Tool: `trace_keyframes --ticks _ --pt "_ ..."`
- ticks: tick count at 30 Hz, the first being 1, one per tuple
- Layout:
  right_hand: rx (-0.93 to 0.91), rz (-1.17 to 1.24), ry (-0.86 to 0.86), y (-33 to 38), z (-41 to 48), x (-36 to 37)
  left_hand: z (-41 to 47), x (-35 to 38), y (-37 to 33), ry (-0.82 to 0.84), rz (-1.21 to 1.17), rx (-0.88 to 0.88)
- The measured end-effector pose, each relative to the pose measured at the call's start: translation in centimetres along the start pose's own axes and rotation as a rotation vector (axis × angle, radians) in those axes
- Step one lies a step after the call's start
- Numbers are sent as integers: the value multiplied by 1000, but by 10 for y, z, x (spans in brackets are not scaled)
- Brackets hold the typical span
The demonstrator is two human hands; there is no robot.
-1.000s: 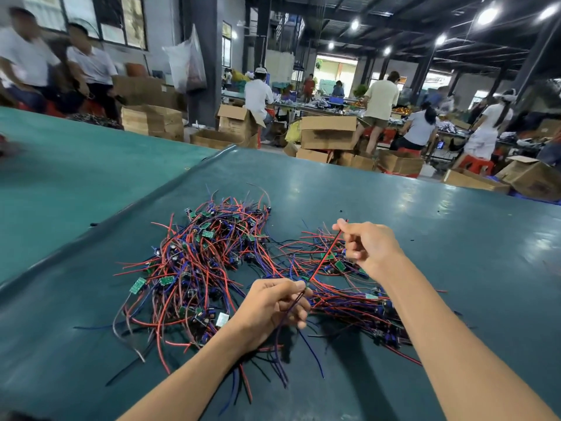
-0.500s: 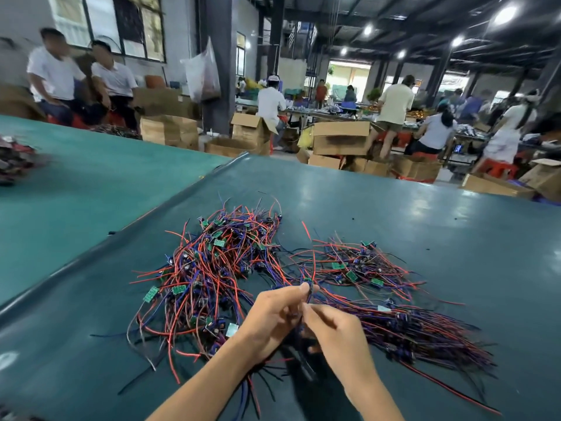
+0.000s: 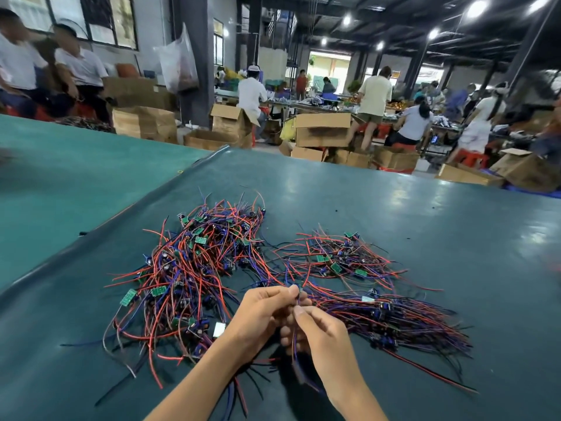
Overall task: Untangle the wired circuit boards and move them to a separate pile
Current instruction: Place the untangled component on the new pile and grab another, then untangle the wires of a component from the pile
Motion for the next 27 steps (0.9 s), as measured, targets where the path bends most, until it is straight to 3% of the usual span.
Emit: trace_keyframes --ticks 7,15,27 --pt "47 -17 21 3 -22 3 6 -6 -2 -123 -23 111" --pt "30 -147 -70 -1 -40 12 6 -14 -3 -271 -106 197" --pt "162 70 -206 -15 -53 6 12 -20 1 -289 -81 177"
Point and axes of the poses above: each hand's wrist, its own z-axis towards the middle knuckle, its own x-axis out of the palm, y = z × x, the point moved 3 cm from there along z, towards the middle knuckle, and after that the axes turned 4 degrees about x, right-handed, at the moved point
